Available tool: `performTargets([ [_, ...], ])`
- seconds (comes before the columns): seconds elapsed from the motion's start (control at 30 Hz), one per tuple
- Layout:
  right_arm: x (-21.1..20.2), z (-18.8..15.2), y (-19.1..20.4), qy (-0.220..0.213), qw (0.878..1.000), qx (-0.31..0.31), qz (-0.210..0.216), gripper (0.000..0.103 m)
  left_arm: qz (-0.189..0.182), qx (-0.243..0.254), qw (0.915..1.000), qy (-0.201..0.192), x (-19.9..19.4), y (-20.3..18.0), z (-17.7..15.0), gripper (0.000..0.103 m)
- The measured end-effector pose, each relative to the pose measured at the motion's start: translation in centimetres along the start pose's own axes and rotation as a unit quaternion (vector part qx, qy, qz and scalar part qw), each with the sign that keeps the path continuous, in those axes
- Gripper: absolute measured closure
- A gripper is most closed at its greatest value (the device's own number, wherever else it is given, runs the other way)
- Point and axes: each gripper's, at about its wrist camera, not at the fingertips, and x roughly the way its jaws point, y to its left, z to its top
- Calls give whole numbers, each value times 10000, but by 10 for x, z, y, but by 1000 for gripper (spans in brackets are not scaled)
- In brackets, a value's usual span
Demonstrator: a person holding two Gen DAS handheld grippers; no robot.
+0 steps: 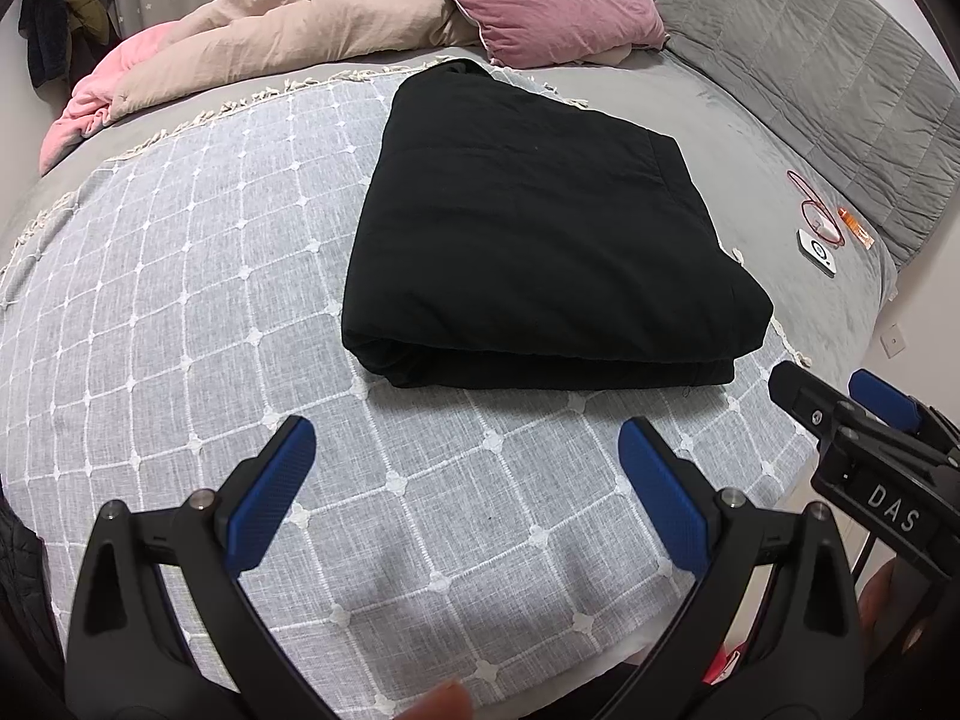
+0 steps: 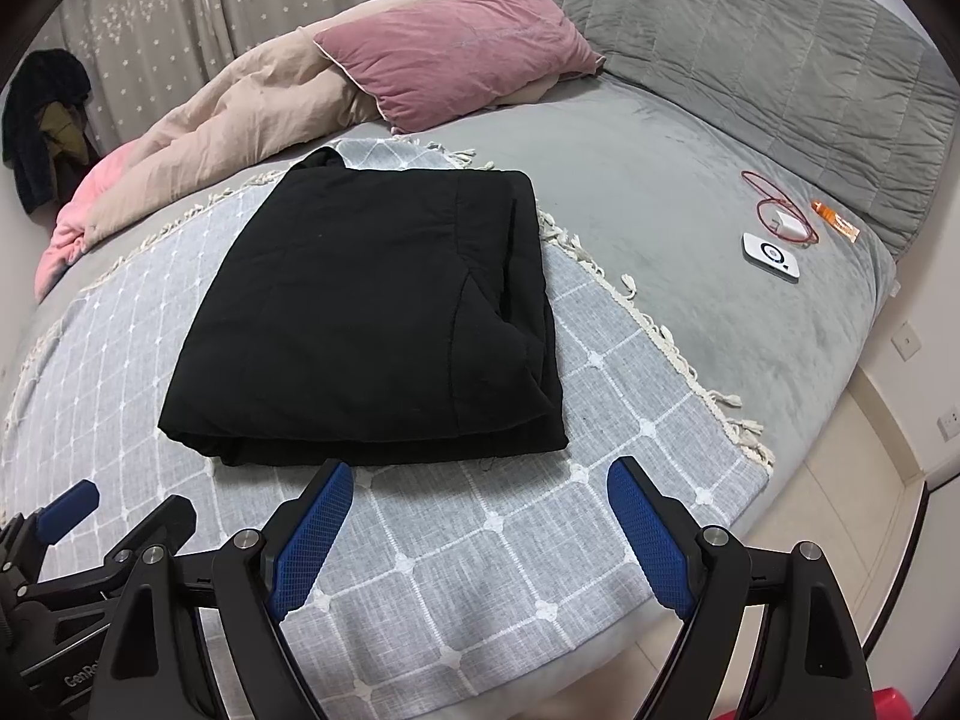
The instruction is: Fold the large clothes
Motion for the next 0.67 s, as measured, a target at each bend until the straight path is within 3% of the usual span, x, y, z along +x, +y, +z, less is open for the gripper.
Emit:
performTargets([
  [0.4, 2, 1, -1, 24, 10000, -16, -61, 15, 28, 52, 10000, 35, 2, -2, -1, 3],
  [0.67, -2, 1, -3, -36, 10000, -2, -66, 15, -96, -185, 9998, 54, -4, 13, -5, 2],
])
